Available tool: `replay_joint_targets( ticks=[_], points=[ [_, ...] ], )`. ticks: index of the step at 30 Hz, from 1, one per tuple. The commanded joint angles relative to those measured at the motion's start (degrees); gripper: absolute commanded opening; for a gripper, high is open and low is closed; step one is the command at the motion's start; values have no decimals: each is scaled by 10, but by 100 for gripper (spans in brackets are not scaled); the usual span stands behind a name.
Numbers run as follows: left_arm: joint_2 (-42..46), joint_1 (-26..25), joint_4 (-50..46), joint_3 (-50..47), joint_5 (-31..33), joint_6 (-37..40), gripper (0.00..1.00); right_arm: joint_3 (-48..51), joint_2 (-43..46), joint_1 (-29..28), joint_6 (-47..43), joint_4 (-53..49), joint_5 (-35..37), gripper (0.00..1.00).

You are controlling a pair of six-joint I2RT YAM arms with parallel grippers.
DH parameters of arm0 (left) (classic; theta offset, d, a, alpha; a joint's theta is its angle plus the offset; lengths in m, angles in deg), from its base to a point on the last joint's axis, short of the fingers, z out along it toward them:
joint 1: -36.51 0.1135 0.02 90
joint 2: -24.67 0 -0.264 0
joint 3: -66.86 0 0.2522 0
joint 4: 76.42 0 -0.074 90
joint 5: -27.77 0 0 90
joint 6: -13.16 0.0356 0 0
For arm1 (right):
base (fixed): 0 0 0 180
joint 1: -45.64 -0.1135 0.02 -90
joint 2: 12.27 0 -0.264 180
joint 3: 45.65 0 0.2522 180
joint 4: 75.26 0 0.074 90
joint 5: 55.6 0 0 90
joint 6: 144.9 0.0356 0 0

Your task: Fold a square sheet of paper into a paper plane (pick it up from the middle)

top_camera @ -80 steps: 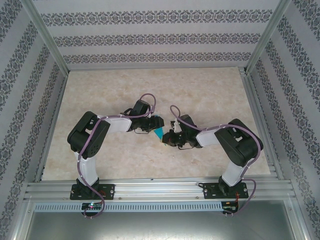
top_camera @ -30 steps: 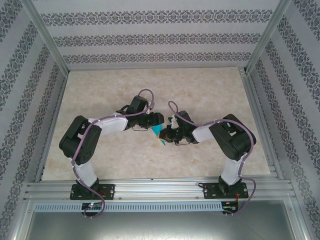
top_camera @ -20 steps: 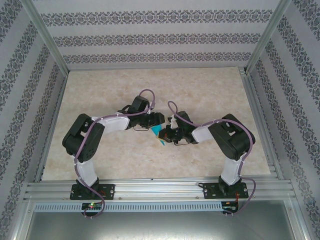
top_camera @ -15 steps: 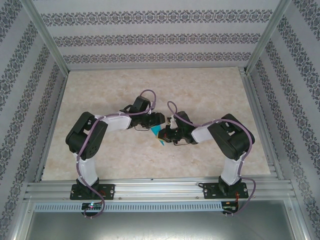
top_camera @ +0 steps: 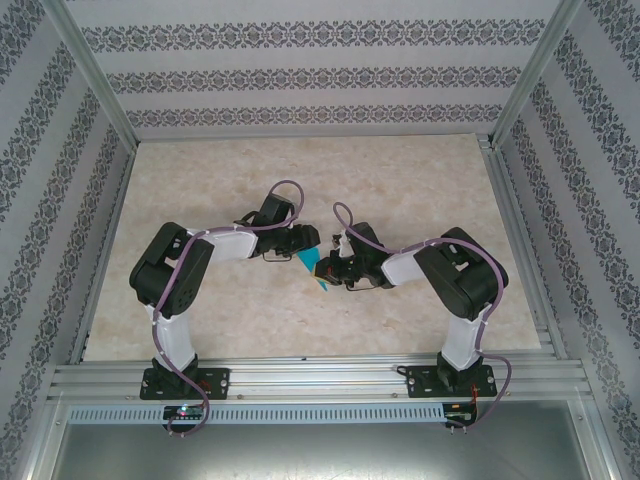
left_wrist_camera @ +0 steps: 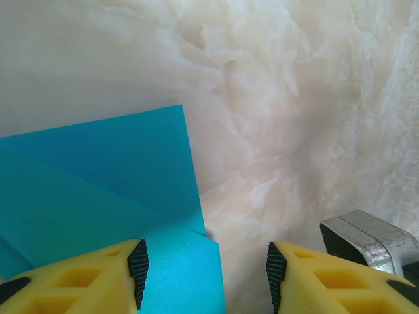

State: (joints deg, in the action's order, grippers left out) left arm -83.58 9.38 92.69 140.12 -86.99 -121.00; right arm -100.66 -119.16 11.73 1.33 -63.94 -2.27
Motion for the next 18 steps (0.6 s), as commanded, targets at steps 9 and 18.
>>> replay_joint_targets(
  ticks=[9, 18],
  points=[
    [-7, 37, -43, -4, 42, 4, 53, 18, -28, -13, -17, -110, 50, 0],
    [-23, 83, -42, 7, 34, 9, 53, 16, -25, -18, -26, -119, 41, 0]
  ],
)
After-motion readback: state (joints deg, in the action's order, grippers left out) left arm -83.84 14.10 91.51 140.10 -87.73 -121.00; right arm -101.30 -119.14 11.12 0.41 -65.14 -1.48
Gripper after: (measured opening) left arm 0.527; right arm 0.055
